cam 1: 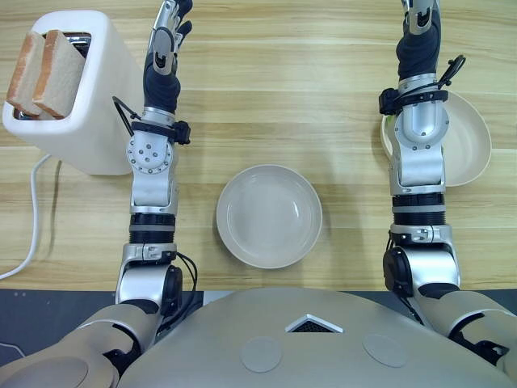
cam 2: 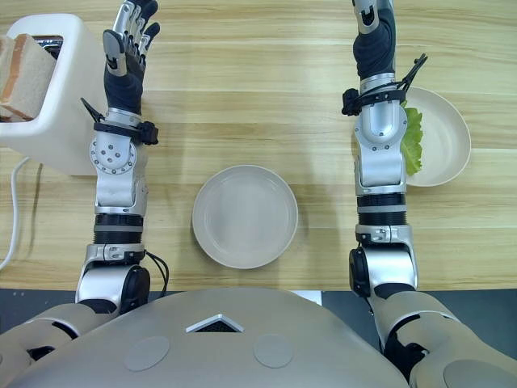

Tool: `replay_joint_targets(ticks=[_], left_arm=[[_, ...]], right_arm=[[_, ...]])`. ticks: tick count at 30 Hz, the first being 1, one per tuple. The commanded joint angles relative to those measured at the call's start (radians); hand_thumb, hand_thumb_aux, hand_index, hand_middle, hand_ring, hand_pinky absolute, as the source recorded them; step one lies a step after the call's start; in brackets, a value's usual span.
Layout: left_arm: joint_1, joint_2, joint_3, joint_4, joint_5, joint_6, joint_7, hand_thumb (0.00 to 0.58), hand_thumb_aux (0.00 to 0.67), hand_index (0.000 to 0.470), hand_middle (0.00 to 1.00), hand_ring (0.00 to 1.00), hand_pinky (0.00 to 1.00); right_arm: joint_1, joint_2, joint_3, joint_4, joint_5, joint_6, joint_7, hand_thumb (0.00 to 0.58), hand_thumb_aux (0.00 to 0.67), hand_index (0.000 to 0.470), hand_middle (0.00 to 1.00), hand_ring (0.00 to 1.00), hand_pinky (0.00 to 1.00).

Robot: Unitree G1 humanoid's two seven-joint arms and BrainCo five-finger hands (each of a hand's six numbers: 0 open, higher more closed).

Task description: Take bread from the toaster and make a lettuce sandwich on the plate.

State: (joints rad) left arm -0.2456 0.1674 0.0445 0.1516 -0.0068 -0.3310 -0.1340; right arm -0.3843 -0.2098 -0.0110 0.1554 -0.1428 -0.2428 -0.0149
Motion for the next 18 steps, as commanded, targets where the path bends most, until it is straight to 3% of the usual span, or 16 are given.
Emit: replay_joint_targets(ticks=[1,7,10,13,18], left_arm=[[-0.003,0.007,-0.003,0.013,0.01,0.001,-0.004,0.0,0.0,0.0,0.0,0.0,0.0],[0.001,0.014,-0.014,-0.017,0.044,0.018,0.009,0.0,0.0,0.0,0.0,0.0,0.0],[0.032,0.043,-0.001,-0.3,0.104,0.186,0.023,0.0,0.0,0.0,0.0,0.0,0.0],[0.0,0.146,0.076,-0.566,0.18,0.355,-0.016,0.0,0.0,0.0,0.0,0.0,0.0],[0.008,0.412,0.261,-0.676,0.345,0.497,-0.113,0.0,0.0,0.0,0.0,0.0,0.0]], right_arm=[[-0.002,0.002,0.007,0.003,-0.015,0.01,0.0,0.0,0.0,0.0,0.0,0.0,0.0],[0.004,0.006,0.006,-0.005,-0.021,0.011,-0.003,0.0,0.0,0.0,0.0,0.0,0.0],[-0.003,0.012,0.018,0.013,-0.031,0.006,-0.007,0.0,0.0,0.0,0.0,0.0,0.0],[0.004,0.018,0.02,0.011,-0.04,0.009,-0.017,0.0,0.0,0.0,0.0,0.0,0.0],[0.02,0.031,0.02,-0.023,-0.05,0.028,-0.035,0.0,0.0,0.0,0.0,0.0,0.0]])
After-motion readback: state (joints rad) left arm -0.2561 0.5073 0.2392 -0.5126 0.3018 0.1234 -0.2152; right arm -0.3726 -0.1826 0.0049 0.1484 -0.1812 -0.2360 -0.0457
